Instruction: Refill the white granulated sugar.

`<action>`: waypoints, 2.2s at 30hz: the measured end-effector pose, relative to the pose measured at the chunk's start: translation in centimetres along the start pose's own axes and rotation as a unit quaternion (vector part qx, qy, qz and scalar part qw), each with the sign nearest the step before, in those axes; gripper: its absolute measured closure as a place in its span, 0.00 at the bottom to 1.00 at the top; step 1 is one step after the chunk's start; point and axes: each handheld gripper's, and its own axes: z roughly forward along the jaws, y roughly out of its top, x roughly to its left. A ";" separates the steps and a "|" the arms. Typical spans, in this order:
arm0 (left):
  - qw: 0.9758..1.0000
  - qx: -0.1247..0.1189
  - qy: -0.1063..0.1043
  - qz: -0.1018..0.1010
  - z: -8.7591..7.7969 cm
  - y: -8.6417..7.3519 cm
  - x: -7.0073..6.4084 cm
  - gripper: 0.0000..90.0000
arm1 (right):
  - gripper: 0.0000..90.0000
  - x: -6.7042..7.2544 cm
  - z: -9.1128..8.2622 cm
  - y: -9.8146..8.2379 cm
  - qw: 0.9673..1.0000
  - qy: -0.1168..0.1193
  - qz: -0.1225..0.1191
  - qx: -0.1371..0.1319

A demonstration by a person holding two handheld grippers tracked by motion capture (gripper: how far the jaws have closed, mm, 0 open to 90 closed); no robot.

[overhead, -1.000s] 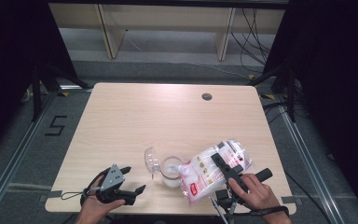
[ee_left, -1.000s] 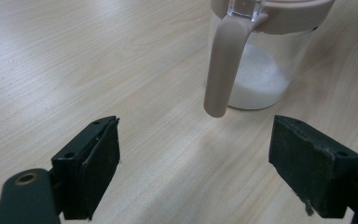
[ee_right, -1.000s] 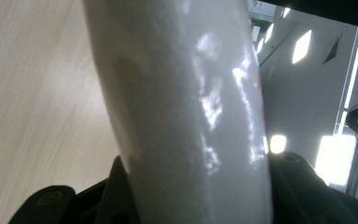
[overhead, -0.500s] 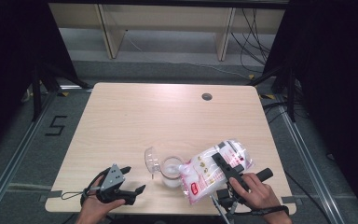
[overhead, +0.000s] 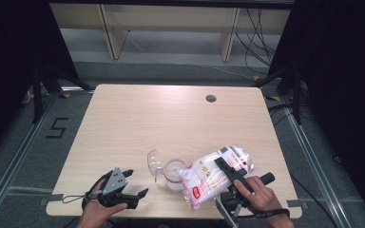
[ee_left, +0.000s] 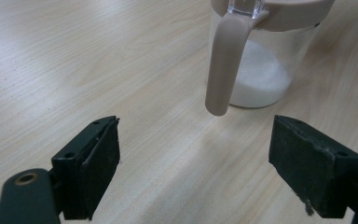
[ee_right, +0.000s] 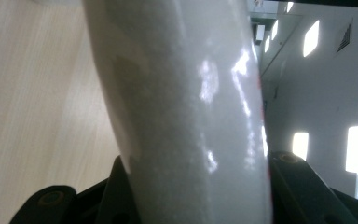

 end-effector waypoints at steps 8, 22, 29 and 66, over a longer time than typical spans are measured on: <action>1.000 -0.001 0.002 -0.005 -0.2 0.0 0.0 0.18 | 0.72 0.2 0.0 -1.1 0.997 0.014 0.070 -0.018; 1.000 0.001 0.005 0.009 -0.2 0.1 0.3 0.18 | 0.74 1.1 -0.1 -2.1 0.973 0.051 0.221 -0.040; 1.000 0.002 0.004 0.009 -0.2 0.1 0.2 0.18 | 0.75 0.6 0.3 -3.7 0.937 0.061 0.336 -0.076; 1.000 0.002 0.005 0.001 -0.2 0.0 0.1 0.18 | 0.79 3.1 4.5 -7.3 0.805 0.097 0.580 -0.083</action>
